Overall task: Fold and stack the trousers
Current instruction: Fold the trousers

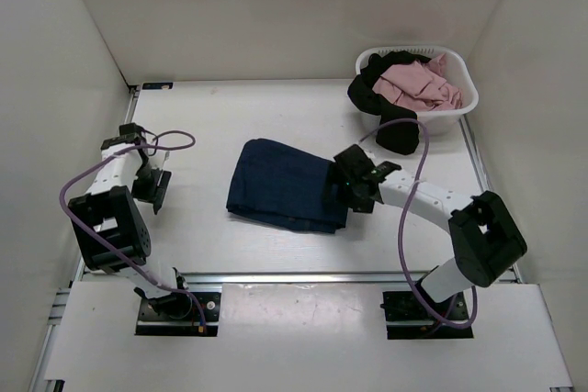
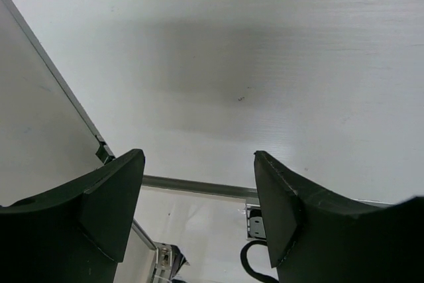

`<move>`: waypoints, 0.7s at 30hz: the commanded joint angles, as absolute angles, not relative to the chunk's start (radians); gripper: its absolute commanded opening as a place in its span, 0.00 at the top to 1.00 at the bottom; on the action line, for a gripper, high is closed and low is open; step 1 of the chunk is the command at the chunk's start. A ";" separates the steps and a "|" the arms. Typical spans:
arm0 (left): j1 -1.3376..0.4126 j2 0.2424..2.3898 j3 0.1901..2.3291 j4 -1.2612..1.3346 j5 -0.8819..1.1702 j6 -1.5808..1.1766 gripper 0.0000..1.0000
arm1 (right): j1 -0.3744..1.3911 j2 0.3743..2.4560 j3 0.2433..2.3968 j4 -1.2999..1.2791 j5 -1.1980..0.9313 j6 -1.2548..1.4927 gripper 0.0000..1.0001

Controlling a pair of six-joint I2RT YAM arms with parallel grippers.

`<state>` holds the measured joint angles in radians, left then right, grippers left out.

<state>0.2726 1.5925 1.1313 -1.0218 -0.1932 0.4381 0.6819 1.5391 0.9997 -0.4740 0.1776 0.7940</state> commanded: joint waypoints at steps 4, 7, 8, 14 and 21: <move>0.267 1.523 1.134 -1.039 -0.091 0.442 0.20 | 0.586 1.502 0.874 -0.249 0.071 0.781 0.03; 0.236 1.523 1.143 -1.039 -0.081 0.442 0.20 | 0.517 1.592 0.861 -0.198 -0.070 0.737 0.10; 0.226 1.523 1.161 -1.039 -0.069 0.442 0.20 | 0.505 1.617 0.882 -0.198 -0.098 0.720 0.14; 0.096 1.571 1.518 -1.120 0.160 0.465 0.28 | 0.495 1.715 1.119 -0.360 -0.121 0.575 0.30; -0.171 1.727 1.723 -1.111 0.342 0.417 0.29 | 0.410 1.710 1.258 -0.599 -0.055 0.456 0.17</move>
<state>-0.0677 1.6451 1.7046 -1.0817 0.1921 0.4366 0.4572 1.7313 1.1763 -0.4400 -0.0814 0.5552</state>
